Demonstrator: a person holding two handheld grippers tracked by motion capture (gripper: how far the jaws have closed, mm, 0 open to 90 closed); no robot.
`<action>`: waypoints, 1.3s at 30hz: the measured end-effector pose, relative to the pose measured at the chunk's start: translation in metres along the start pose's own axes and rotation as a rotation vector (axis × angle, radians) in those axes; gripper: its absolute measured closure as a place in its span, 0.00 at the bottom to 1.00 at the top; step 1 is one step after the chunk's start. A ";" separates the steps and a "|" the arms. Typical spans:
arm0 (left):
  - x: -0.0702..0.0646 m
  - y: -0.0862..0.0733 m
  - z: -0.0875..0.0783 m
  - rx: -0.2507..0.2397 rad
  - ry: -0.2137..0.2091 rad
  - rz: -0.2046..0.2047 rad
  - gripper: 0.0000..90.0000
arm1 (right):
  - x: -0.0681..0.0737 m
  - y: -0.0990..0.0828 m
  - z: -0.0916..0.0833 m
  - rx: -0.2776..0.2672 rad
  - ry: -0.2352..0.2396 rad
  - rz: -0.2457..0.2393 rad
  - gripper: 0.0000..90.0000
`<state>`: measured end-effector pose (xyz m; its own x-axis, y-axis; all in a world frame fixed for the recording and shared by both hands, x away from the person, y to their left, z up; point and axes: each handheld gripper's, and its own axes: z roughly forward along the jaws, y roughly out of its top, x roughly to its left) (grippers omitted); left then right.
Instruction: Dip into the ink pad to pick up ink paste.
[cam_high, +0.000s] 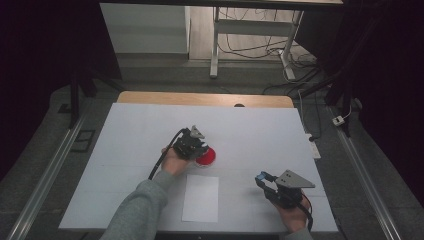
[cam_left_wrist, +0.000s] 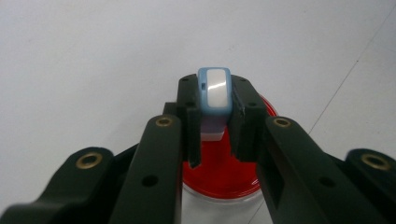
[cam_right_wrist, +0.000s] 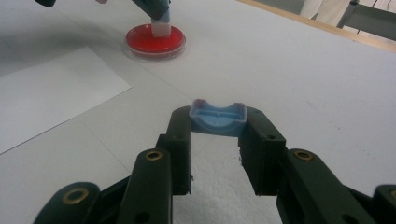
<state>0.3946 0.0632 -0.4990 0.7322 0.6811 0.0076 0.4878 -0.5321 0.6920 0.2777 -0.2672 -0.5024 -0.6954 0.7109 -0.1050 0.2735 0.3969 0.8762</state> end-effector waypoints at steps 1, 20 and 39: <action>0.000 0.000 0.000 0.001 0.001 0.002 0.85 | 0.000 0.000 0.000 0.001 -0.001 0.000 0.72; 0.001 0.011 -0.031 -0.120 -0.047 -0.031 0.85 | -0.002 0.000 -0.003 -0.006 -0.007 0.005 0.72; -0.004 -0.002 -0.077 -0.183 -0.069 0.001 0.84 | -0.004 0.000 -0.003 -0.009 -0.015 0.012 0.72</action>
<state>0.3540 0.0997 -0.4447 0.7665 0.6412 -0.0368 0.3970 -0.4280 0.8119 0.2785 -0.2722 -0.5005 -0.6818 0.7245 -0.1018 0.2756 0.3832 0.8816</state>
